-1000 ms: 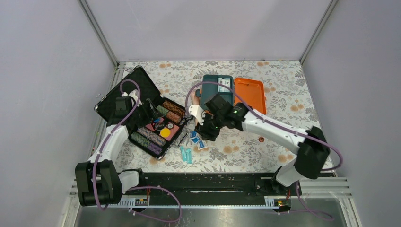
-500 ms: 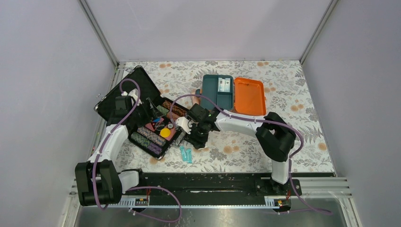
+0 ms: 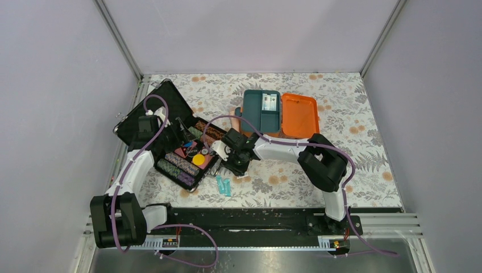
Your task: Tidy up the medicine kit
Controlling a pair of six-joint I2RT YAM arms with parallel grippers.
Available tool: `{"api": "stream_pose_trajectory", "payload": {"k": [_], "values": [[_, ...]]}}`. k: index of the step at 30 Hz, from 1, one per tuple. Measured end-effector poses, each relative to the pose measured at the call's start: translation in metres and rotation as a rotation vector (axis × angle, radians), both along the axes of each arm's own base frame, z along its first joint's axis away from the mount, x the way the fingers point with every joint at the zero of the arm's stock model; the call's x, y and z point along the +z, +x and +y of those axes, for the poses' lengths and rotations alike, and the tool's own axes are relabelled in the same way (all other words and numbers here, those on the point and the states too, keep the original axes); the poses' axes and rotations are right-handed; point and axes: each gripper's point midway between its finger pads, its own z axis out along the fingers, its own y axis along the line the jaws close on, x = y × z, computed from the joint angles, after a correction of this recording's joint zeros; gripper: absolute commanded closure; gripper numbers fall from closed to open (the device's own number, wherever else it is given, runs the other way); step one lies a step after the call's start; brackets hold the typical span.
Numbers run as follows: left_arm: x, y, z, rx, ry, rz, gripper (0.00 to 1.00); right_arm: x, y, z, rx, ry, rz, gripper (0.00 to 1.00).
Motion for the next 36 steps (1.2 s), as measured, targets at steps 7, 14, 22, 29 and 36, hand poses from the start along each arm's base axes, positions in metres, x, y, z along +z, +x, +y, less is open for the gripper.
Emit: {"api": "stream_pose_trajectory", "payload": {"k": [7,14,22,29,36], "values": [[0.0,0.001,0.001,0.006,-0.003,0.002,0.23,-0.002,0.007,0.004,0.006,0.003,-0.072,0.58],[-0.001,0.002,0.001,0.006,-0.003,0.007,0.23,-0.004,0.018,0.005,0.026,-0.003,-0.172,0.71],[-0.001,0.002,0.001,0.006,-0.004,0.008,0.23,-0.004,0.028,0.005,0.032,0.001,-0.252,1.0],[-0.003,0.002,0.001,0.004,-0.007,0.016,0.23,0.003,0.033,-0.013,0.004,-0.068,-0.252,1.0],[0.0,0.01,0.002,0.004,-0.009,0.031,0.23,0.1,0.037,-0.016,0.0,0.088,-0.303,1.0]]}}
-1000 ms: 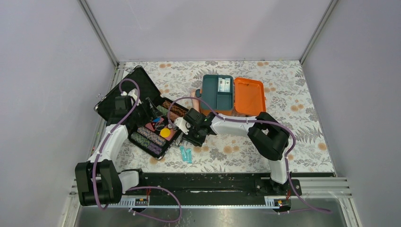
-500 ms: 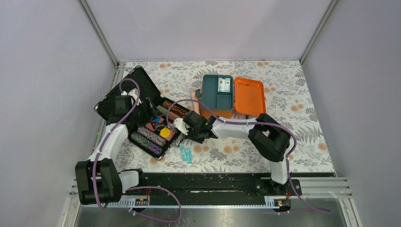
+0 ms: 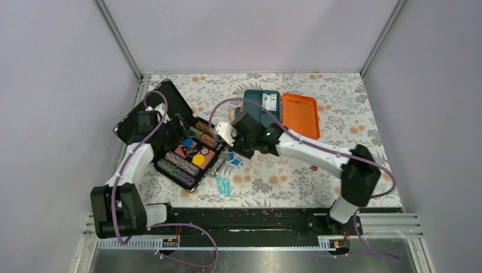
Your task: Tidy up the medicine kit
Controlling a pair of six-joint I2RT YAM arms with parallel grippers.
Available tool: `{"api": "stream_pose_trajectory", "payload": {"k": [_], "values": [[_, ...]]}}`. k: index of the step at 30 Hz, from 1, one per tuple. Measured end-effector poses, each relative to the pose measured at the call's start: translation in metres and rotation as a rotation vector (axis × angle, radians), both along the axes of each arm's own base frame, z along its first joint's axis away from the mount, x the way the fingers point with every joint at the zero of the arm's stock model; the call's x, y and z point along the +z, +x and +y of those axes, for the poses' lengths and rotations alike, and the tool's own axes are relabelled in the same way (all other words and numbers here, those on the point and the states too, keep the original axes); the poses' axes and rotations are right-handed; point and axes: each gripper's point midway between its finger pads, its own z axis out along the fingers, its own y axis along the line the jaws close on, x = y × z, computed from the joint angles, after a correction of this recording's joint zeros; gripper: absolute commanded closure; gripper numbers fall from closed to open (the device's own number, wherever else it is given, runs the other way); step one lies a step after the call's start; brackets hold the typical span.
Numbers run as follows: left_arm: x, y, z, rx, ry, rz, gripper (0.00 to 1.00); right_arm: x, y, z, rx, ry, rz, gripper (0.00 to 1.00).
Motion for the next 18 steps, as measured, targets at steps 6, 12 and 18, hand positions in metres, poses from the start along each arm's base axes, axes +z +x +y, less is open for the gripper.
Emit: {"api": "stream_pose_trajectory", "payload": {"k": [6,12,18], "values": [[0.007,0.013,0.003,-0.008,-0.01,0.02,0.23,0.105,-0.001,0.006,0.012,0.233,-0.084,1.0],[0.011,0.014,-0.003,-0.081,-0.031,0.023,0.23,0.15,0.044,-0.02,0.029,0.318,-0.204,1.0],[0.029,0.018,-0.004,-0.122,-0.011,-0.011,0.23,0.148,0.092,-0.038,0.187,0.27,-0.37,1.0]]}}
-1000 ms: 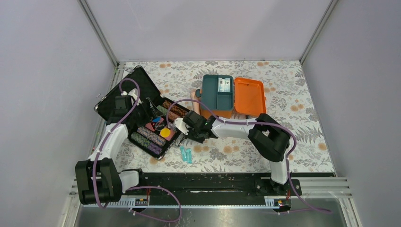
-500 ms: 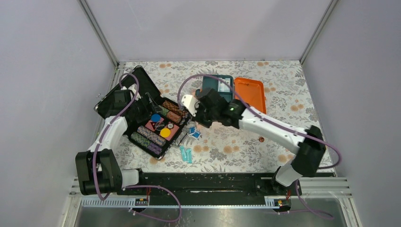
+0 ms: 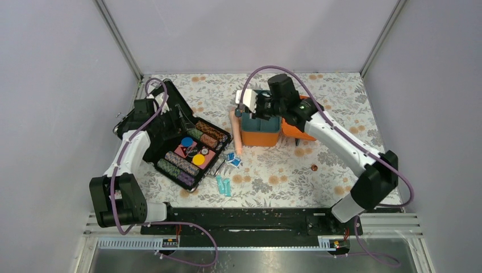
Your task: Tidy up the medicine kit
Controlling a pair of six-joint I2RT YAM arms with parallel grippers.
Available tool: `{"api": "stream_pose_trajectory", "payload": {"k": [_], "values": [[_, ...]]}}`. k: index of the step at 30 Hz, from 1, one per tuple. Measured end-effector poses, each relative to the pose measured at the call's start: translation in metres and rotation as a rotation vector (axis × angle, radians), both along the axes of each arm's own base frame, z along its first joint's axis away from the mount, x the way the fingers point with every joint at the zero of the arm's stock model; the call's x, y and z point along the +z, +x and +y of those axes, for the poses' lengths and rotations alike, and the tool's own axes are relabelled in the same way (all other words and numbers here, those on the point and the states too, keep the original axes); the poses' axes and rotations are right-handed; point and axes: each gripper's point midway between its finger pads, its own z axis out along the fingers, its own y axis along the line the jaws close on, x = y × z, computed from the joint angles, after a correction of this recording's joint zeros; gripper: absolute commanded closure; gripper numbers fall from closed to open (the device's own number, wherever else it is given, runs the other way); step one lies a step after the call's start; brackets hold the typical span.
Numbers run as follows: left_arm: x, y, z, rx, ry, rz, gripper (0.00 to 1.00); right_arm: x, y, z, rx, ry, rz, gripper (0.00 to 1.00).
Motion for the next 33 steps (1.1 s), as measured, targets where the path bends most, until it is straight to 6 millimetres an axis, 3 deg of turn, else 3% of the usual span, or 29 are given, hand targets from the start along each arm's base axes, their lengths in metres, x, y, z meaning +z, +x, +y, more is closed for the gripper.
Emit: {"api": "stream_pose_trajectory", "payload": {"k": [5,7,12,15,24,29,33], "values": [[0.013,0.003,-0.001,-0.032,0.025,-0.023,0.23,-0.041,0.023,0.019,0.15,-0.087,-0.07,1.0],[0.013,0.003,-0.001,-0.044,0.036,-0.013,0.23,-0.067,0.034,0.028,0.196,-0.131,-0.069,1.0],[0.007,0.0,-0.002,-0.073,0.054,0.035,0.22,-0.1,0.053,0.038,0.233,-0.183,-0.083,1.0],[0.008,-0.001,-0.001,-0.084,0.066,0.042,0.22,-0.103,0.063,0.042,0.224,-0.19,-0.105,1.0],[0.005,-0.01,-0.002,-0.109,0.078,0.074,0.22,-0.085,0.094,0.039,0.139,-0.175,-0.198,1.0],[0.003,-0.013,-0.002,-0.115,0.08,0.089,0.22,-0.092,0.128,0.034,0.03,-0.166,-0.19,1.0],[0.003,-0.009,-0.001,-0.115,0.08,0.093,0.22,-0.104,0.142,0.027,-0.028,-0.171,-0.162,1.0]]}}
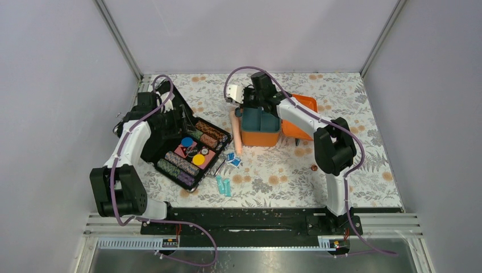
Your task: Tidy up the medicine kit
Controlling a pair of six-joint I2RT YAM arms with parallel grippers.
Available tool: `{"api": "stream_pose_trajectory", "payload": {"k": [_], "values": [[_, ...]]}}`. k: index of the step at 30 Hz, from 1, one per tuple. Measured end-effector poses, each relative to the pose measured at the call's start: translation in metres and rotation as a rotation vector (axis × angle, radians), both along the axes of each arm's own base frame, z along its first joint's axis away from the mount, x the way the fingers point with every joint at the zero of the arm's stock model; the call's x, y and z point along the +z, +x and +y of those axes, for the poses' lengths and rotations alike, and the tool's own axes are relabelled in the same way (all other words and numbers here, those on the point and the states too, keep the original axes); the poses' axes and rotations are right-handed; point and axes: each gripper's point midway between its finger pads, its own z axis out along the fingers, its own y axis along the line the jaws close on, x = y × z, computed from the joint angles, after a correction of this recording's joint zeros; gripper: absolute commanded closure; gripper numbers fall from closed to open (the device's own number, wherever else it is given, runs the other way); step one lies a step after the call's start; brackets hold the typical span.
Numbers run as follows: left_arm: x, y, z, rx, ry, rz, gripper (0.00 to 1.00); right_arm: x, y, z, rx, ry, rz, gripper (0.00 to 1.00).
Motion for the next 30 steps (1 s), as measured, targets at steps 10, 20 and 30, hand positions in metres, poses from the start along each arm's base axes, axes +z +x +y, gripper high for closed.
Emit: {"api": "stream_pose_trajectory", "payload": {"k": [10,20,30], "values": [[0.002,0.003,0.001,0.002,0.003,0.0,0.22,-0.006,0.009,-0.014,-0.099,0.019,0.037,1.0],[0.002,0.003,0.002,0.006,0.009,0.001,0.22,-0.009,0.011,-0.02,-0.173,0.04,0.07,0.89],[0.008,0.0,0.002,0.008,0.015,-0.019,0.21,-0.024,0.006,-0.029,-0.218,0.028,0.109,0.67]]}}
